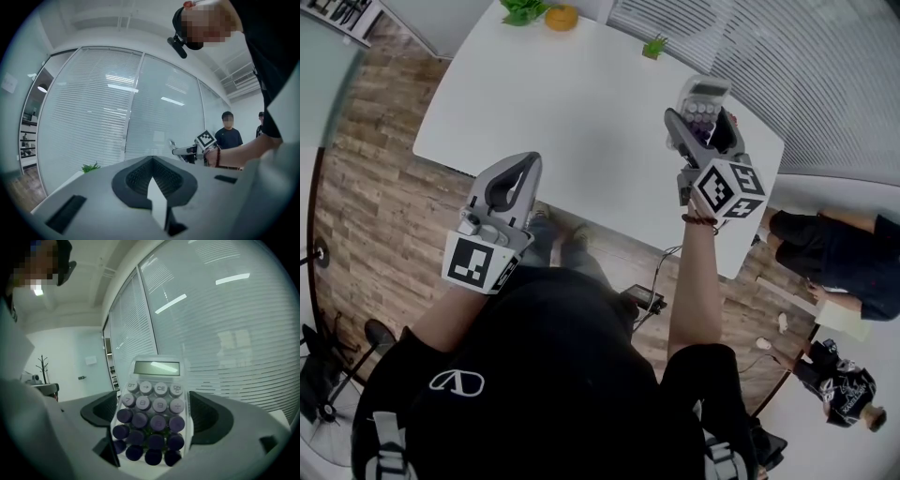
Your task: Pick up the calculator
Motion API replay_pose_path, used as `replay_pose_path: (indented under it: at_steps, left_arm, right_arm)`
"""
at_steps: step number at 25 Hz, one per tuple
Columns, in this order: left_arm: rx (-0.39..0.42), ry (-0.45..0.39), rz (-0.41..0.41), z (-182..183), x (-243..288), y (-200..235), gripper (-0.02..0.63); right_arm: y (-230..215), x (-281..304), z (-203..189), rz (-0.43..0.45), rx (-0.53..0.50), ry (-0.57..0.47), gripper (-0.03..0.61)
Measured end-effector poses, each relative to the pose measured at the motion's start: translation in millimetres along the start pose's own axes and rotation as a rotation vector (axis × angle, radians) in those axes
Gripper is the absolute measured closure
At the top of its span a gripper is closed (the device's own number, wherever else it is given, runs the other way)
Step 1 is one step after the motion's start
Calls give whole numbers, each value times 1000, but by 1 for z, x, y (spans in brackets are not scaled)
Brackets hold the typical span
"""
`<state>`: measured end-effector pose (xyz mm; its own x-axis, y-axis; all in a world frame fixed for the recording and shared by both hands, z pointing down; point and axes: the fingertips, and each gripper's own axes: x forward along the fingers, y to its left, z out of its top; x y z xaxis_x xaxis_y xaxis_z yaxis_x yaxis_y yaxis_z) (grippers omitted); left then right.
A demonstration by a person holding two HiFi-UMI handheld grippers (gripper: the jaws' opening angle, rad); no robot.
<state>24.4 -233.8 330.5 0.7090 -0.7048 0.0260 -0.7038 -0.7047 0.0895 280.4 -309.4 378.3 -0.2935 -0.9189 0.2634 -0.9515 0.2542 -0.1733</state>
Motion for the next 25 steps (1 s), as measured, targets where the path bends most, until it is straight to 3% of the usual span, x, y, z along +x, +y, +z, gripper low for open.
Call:
replay_pose_path:
  at_steps: [10, 25]
  left_arm:
    - [7, -12, -5, 7, -3, -3, 609]
    - [12, -31, -13, 13, -4, -9, 609]
  right_arm:
    - [-5, -23, 38, 0, 105, -156, 103]
    - [-9, -34, 54, -28, 112, -229, 103]
